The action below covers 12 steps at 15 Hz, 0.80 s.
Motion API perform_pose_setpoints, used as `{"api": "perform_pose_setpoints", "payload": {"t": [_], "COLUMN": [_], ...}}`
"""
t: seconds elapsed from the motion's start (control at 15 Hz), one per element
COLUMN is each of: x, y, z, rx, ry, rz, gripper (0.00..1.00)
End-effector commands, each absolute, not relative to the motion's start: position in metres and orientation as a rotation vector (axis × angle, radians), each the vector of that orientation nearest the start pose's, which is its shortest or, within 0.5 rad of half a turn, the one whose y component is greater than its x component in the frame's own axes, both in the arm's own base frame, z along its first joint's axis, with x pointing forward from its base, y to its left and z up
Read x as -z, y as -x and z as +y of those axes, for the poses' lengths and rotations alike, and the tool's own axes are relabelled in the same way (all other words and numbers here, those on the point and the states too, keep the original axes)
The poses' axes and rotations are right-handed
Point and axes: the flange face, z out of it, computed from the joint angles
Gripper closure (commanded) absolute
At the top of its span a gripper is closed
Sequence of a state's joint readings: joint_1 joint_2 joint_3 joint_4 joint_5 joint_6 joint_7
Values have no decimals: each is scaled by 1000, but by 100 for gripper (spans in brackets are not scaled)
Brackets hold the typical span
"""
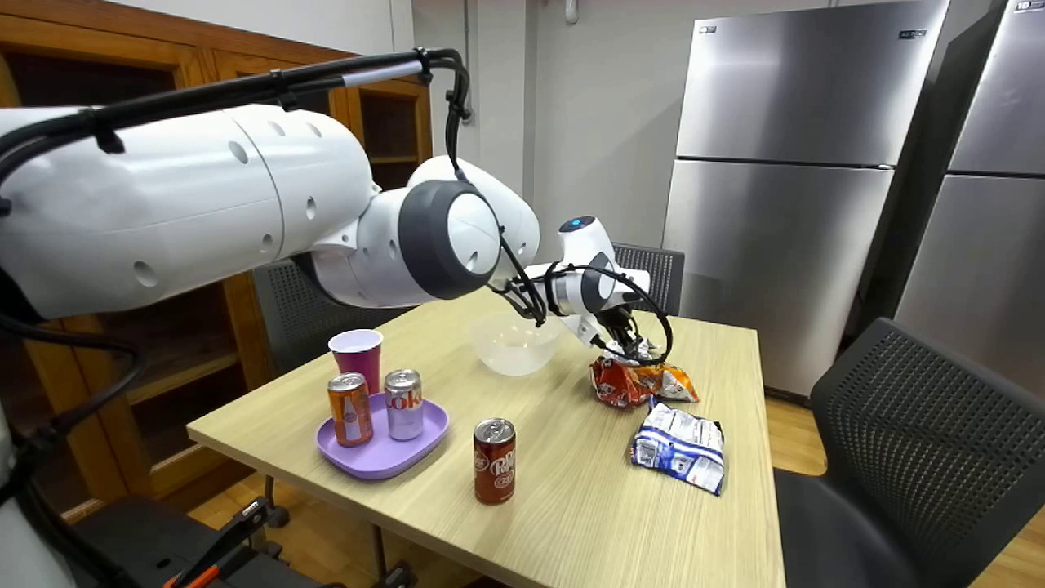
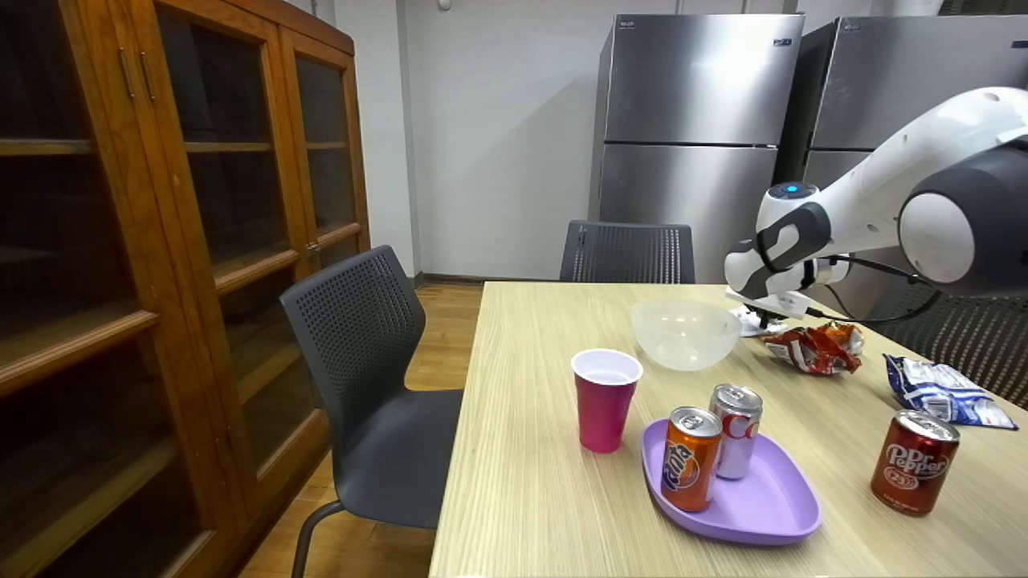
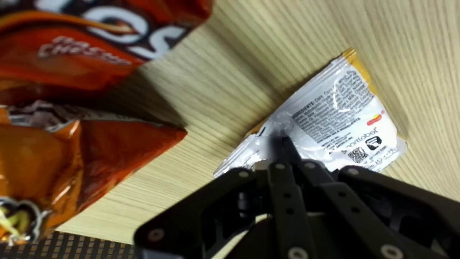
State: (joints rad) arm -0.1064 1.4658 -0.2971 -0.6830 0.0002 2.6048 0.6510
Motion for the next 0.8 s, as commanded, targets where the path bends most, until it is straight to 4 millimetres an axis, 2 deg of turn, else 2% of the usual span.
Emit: {"api": "perform_pose_setpoints", "payload": {"t": [0.0, 0.73], "x": [-109, -144], "y": [-804, -814], "z": [-177, -170], "rx": [863, 911], "ry": [2977, 2947], "rz": [1113, 1068], "gripper": [100, 100]}}
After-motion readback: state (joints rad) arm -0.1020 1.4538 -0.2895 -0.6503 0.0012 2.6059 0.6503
